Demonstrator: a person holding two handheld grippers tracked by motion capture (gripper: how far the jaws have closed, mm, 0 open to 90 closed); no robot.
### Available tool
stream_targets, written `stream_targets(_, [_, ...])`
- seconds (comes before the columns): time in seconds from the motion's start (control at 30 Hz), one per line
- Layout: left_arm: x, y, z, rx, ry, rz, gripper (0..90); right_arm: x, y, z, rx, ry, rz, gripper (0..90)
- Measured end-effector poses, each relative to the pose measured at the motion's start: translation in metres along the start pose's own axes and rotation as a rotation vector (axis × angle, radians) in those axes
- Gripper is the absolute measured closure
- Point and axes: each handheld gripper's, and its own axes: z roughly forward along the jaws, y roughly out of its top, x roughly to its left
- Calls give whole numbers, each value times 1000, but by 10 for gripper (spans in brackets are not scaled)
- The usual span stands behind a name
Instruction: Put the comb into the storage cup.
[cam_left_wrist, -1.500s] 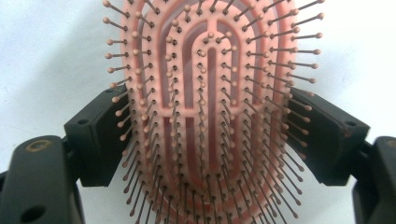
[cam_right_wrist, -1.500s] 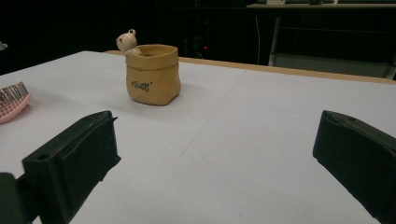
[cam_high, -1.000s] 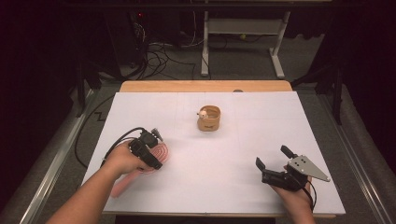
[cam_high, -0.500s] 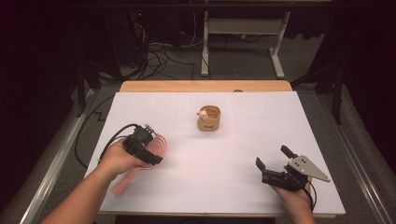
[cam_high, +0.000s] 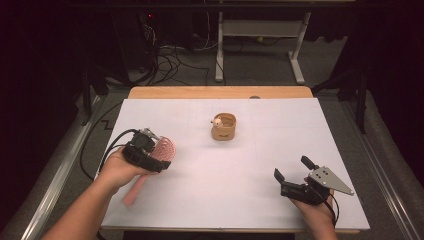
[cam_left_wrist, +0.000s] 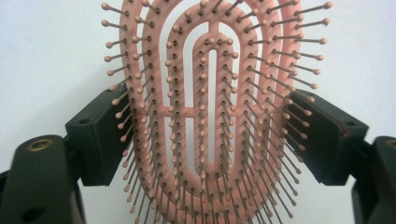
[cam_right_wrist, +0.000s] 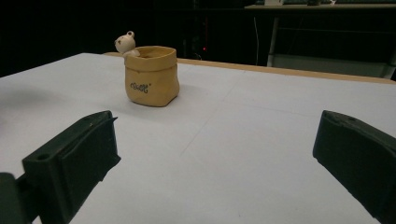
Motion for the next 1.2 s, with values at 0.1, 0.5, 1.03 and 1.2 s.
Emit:
stream_targets(0.1, [1, -1, -4, -24, 10, -7, 200, 1, 0, 0, 0, 1, -1, 6])
stream_targets(0.5, [-1, -4, -11, -123, 23, 0, 200, 0, 1, -2, -13, -2, 4, 6])
stream_targets(1.03, [2, -9, -22, -291, 63, -42, 200, 0, 1, -2, -13, -2, 3, 6])
stream_targets(1.2, [1, -9, -24, -332, 76, -43, 200, 0, 1, -2, -12, -2, 3, 6])
